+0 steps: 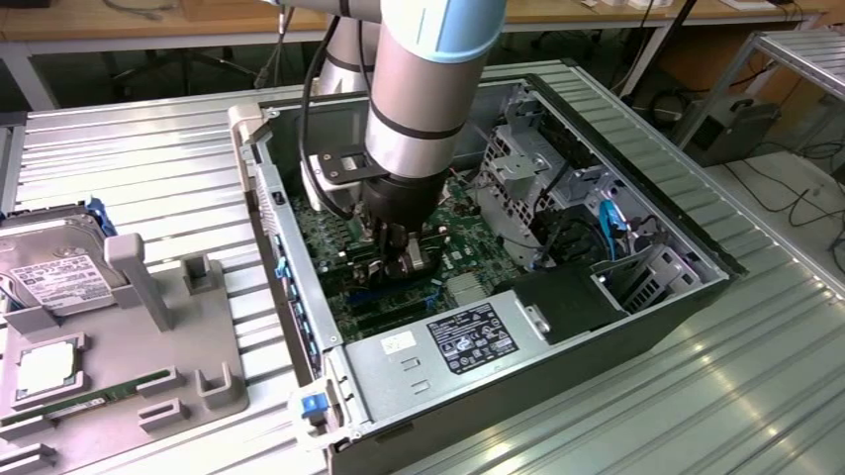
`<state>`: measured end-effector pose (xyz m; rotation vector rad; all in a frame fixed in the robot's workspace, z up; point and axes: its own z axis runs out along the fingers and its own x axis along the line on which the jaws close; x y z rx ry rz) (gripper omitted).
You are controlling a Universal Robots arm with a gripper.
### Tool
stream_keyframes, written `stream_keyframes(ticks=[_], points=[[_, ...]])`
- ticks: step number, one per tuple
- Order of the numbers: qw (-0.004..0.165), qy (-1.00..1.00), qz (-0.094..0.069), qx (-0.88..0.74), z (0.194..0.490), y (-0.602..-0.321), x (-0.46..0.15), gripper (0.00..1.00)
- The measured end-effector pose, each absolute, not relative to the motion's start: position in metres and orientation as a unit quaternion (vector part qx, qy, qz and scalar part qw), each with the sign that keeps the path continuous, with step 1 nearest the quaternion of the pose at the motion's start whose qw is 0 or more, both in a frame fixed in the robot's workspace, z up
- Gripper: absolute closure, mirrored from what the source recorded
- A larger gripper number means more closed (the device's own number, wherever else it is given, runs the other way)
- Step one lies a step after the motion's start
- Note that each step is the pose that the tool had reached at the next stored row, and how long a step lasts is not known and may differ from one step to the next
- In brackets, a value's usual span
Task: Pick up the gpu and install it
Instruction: 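Insert the gpu into the slot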
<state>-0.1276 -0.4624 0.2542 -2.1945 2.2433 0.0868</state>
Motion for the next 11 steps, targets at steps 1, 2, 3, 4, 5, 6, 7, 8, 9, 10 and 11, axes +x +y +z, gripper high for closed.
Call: stream_keyframes(ticks=[1,2,3,4,5,6,7,8,9,10,11], points=[[0.001,0.715,0.028,-0.699,0.254,-0.462,-0.128,0.74],[0.002,0.715,0.028,-0.699,0.254,-0.462,-0.128,0.73],[0.002,0.715,0.028,-0.699,0.254,-0.462,-0.128,0.73],[0.001,0.715,0.028,-0.699,0.254,-0.462,-0.128,0.67],[0.001,0.715,0.028,-0.699,0.254,-0.462,-0.128,0.67],[0.001,0.715,0.028,-0.699,0.254,-0.462,-0.128,0.67],[0.001,0.715,0.028,-0.699,0.256,-0.462,-0.128,0.67],[0.001,0.715,0.028,-0.699,0.258,-0.462,-0.128,0.67],[0.001,0.715,0.028,-0.699,0.261,-0.462,-0.127,0.67],[0.001,0.715,0.028,-0.699,0.267,-0.462,-0.127,0.67],[0.001,0.715,0.028,-0.699,0.27,-0.462,-0.127,0.67]])
